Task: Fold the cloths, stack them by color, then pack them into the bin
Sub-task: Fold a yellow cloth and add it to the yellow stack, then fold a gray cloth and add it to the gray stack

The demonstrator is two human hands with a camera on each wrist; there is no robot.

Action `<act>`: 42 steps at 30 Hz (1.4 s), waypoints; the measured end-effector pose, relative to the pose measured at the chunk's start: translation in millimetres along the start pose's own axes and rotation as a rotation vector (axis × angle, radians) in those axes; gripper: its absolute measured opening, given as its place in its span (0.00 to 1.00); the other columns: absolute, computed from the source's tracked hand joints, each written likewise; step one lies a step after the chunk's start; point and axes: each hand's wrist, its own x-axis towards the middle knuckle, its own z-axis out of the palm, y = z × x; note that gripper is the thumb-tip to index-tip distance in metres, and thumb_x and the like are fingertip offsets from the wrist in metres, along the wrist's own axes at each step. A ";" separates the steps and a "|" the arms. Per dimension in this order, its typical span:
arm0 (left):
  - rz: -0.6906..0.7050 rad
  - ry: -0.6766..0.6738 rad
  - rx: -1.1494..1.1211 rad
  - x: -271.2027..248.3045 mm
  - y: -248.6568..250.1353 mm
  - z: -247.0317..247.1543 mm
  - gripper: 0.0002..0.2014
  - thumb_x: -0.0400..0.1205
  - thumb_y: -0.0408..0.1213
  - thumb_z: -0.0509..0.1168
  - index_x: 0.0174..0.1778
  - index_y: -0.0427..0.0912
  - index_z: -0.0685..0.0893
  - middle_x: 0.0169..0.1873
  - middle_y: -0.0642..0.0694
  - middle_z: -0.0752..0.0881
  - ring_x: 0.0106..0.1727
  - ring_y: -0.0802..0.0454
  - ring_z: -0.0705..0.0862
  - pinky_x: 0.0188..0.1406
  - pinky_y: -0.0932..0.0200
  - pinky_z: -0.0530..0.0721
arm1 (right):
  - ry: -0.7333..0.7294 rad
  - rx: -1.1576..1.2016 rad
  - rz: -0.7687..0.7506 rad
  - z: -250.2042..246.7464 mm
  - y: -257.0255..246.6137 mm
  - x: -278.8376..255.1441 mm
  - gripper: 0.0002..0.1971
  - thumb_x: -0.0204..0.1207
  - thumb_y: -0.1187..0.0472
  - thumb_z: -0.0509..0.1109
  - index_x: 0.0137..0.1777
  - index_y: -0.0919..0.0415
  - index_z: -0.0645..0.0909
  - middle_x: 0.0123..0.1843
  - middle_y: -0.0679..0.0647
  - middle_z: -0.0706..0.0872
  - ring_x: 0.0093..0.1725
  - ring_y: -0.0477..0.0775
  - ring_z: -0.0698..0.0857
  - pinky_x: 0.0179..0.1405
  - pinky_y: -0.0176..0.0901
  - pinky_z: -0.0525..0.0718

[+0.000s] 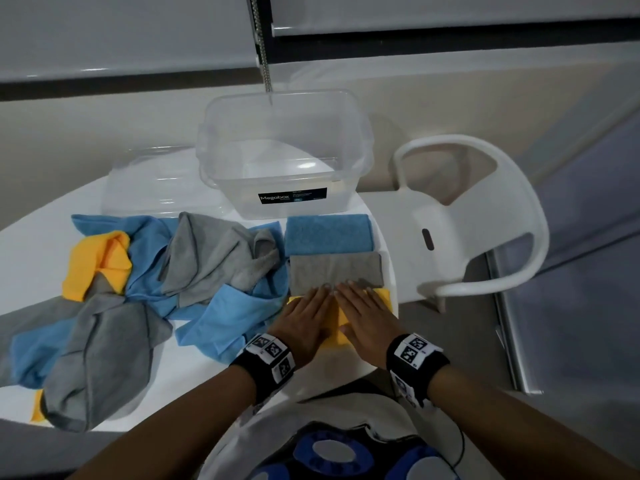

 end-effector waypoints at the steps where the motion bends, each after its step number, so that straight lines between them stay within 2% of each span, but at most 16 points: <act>1: 0.008 -0.027 0.008 -1.7 -3.3 7.3 0.32 0.82 0.52 0.48 0.80 0.39 0.63 0.78 0.41 0.70 0.77 0.43 0.72 0.68 0.45 0.79 | -0.044 -0.034 0.003 5.4 1.8 0.4 0.33 0.80 0.47 0.50 0.83 0.61 0.63 0.85 0.55 0.62 0.84 0.57 0.62 0.79 0.60 0.65; 3: 0.030 -0.072 0.033 -7.7 -12.9 20.2 0.32 0.83 0.51 0.49 0.81 0.39 0.61 0.80 0.41 0.67 0.79 0.44 0.69 0.72 0.46 0.75 | -0.107 -0.091 -0.006 14.5 9.0 -1.5 0.33 0.80 0.46 0.49 0.83 0.61 0.63 0.85 0.56 0.63 0.83 0.57 0.63 0.79 0.60 0.68; 6: 0.031 -0.080 0.052 -15.1 -23.6 30.8 0.35 0.82 0.53 0.50 0.84 0.40 0.57 0.82 0.42 0.63 0.81 0.45 0.65 0.79 0.46 0.62 | -0.130 -0.123 -0.032 23.1 18.2 -4.5 0.35 0.82 0.44 0.49 0.85 0.61 0.54 0.87 0.56 0.54 0.85 0.57 0.56 0.82 0.56 0.51; 10: 0.012 -0.081 0.085 -12.2 -25.7 29.5 0.37 0.80 0.56 0.48 0.84 0.42 0.50 0.81 0.45 0.65 0.80 0.47 0.68 0.76 0.43 0.65 | -0.123 -0.125 -0.043 26.5 29.2 -5.8 0.37 0.84 0.40 0.49 0.87 0.61 0.47 0.88 0.55 0.46 0.86 0.57 0.47 0.82 0.54 0.44; 12: 0.015 -0.078 0.088 -11.5 -27.8 29.4 0.38 0.81 0.56 0.49 0.84 0.43 0.47 0.81 0.46 0.64 0.80 0.48 0.68 0.77 0.43 0.61 | -0.148 -0.139 -0.053 24.9 38.3 -7.8 0.37 0.84 0.40 0.49 0.86 0.61 0.47 0.88 0.56 0.47 0.86 0.57 0.48 0.82 0.54 0.44; 17: 0.036 -0.054 0.113 -12.5 -28.8 33.9 0.36 0.81 0.57 0.49 0.84 0.43 0.57 0.82 0.46 0.62 0.80 0.47 0.66 0.76 0.41 0.54 | -0.203 -0.143 -0.039 20.0 54.7 -18.0 0.38 0.84 0.39 0.48 0.86 0.60 0.43 0.88 0.56 0.44 0.86 0.55 0.44 0.82 0.53 0.41; 19: 0.040 -0.036 0.123 -12.5 -28.9 33.0 0.35 0.82 0.57 0.49 0.83 0.43 0.58 0.82 0.46 0.62 0.81 0.46 0.65 0.77 0.41 0.51 | -0.204 -0.139 -0.027 19.9 53.9 -19.8 0.39 0.83 0.40 0.49 0.86 0.61 0.45 0.88 0.58 0.47 0.86 0.56 0.47 0.81 0.56 0.43; 21: 0.083 -0.001 0.138 -14.3 -31.5 30.3 0.35 0.82 0.57 0.49 0.83 0.43 0.60 0.82 0.45 0.63 0.81 0.45 0.64 0.78 0.41 0.51 | -0.226 -0.153 -0.010 13.5 48.6 -19.8 0.39 0.81 0.40 0.52 0.86 0.63 0.50 0.87 0.59 0.52 0.85 0.58 0.55 0.81 0.58 0.44; 23: 0.141 0.030 0.175 -17.1 -38.9 23.9 0.33 0.82 0.57 0.50 0.81 0.44 0.65 0.81 0.44 0.65 0.81 0.44 0.64 0.78 0.39 0.57 | -0.197 -0.172 -0.003 3.8 44.2 -18.5 0.39 0.78 0.39 0.54 0.84 0.62 0.58 0.85 0.58 0.62 0.83 0.57 0.65 0.80 0.58 0.42; 25: 0.152 0.065 0.206 -19.9 -49.8 11.5 0.30 0.80 0.55 0.49 0.76 0.47 0.72 0.79 0.44 0.69 0.79 0.43 0.69 0.75 0.38 0.68 | -0.123 -0.122 -0.004 -8.8 41.2 -13.5 0.37 0.76 0.38 0.56 0.82 0.58 0.64 0.84 0.54 0.66 0.81 0.54 0.68 0.80 0.57 0.41; 27: 0.085 0.103 0.198 -24.1 -64.1 -9.1 0.26 0.78 0.52 0.50 0.67 0.49 0.81 0.73 0.45 0.77 0.72 0.42 0.78 0.64 0.40 0.79 | -0.030 -0.028 -0.002 -19.2 36.7 -2.1 0.32 0.75 0.41 0.56 0.77 0.54 0.72 0.81 0.51 0.70 0.79 0.53 0.71 0.81 0.56 0.46; 29: -0.033 0.153 0.155 -31.3 -82.5 -29.5 0.23 0.75 0.51 0.53 0.59 0.50 0.86 0.65 0.47 0.84 0.63 0.43 0.84 0.52 0.45 0.85 | 0.073 0.018 -0.019 -26.9 27.1 16.0 0.24 0.73 0.46 0.58 0.66 0.53 0.82 0.71 0.52 0.80 0.69 0.55 0.80 0.78 0.54 0.57; 33: -0.343 0.226 -0.045 -53.1 -149.5 -49.0 0.16 0.72 0.44 0.64 0.55 0.48 0.85 0.57 0.43 0.84 0.55 0.38 0.83 0.52 0.45 0.82 | 0.100 0.040 0.002 -33.5 -13.1 61.0 0.25 0.73 0.48 0.51 0.61 0.53 0.84 0.63 0.50 0.85 0.62 0.55 0.82 0.75 0.52 0.66; 36: -0.586 0.165 -0.122 -70.0 -201.8 -59.1 0.12 0.75 0.46 0.66 0.50 0.45 0.86 0.47 0.39 0.83 0.50 0.33 0.82 0.49 0.44 0.82 | 0.062 0.085 -0.007 -31.6 -55.0 95.9 0.21 0.72 0.51 0.52 0.54 0.55 0.84 0.55 0.52 0.87 0.53 0.59 0.83 0.64 0.50 0.76; 39: -0.774 0.218 -0.248 -85.8 -230.5 -69.2 0.14 0.78 0.39 0.65 0.59 0.39 0.81 0.56 0.34 0.78 0.57 0.31 0.79 0.56 0.42 0.79 | 0.028 0.155 -0.038 -28.9 -99.5 125.5 0.15 0.74 0.56 0.59 0.51 0.59 0.85 0.50 0.57 0.87 0.50 0.63 0.84 0.55 0.52 0.81; 42: -0.877 0.177 -0.372 -92.8 -249.0 -70.8 0.18 0.81 0.41 0.65 0.66 0.41 0.76 0.63 0.35 0.75 0.63 0.32 0.77 0.61 0.43 0.78 | 0.006 0.295 -0.023 -23.6 -142.1 150.8 0.12 0.77 0.58 0.63 0.56 0.59 0.85 0.55 0.57 0.86 0.57 0.59 0.82 0.62 0.46 0.78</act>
